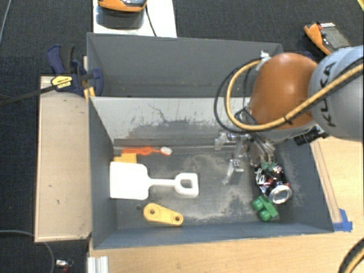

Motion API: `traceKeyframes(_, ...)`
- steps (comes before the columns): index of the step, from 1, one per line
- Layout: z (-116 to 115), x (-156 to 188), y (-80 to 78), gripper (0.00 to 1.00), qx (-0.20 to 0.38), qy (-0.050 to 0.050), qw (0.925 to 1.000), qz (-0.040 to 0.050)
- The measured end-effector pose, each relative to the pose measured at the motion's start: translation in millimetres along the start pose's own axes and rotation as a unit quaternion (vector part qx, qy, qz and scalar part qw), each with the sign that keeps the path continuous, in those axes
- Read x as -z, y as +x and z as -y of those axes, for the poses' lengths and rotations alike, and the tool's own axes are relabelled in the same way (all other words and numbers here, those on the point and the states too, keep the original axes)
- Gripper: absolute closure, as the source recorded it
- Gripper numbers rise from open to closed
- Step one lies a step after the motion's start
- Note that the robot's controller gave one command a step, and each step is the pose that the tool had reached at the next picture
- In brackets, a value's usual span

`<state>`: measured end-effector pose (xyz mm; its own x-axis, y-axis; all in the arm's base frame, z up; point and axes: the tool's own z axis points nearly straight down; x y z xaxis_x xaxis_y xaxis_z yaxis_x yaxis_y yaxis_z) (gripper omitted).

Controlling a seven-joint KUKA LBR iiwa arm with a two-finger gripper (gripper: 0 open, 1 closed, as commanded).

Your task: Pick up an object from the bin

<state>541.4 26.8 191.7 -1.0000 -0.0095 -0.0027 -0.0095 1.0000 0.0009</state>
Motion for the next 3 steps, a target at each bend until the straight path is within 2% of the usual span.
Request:
traceKeyframes(1,-18,-33,2.7,0.00,0.046,0.001,0.9989,0.0044)
traceKeyframes(2,-37,-62,-10.1,0.00,0.017,0.000,0.9999,0.0016)
traceKeyframes(3,-53,-102,21.8,0.00,-0.029,-0.001,0.9996,0.0012)
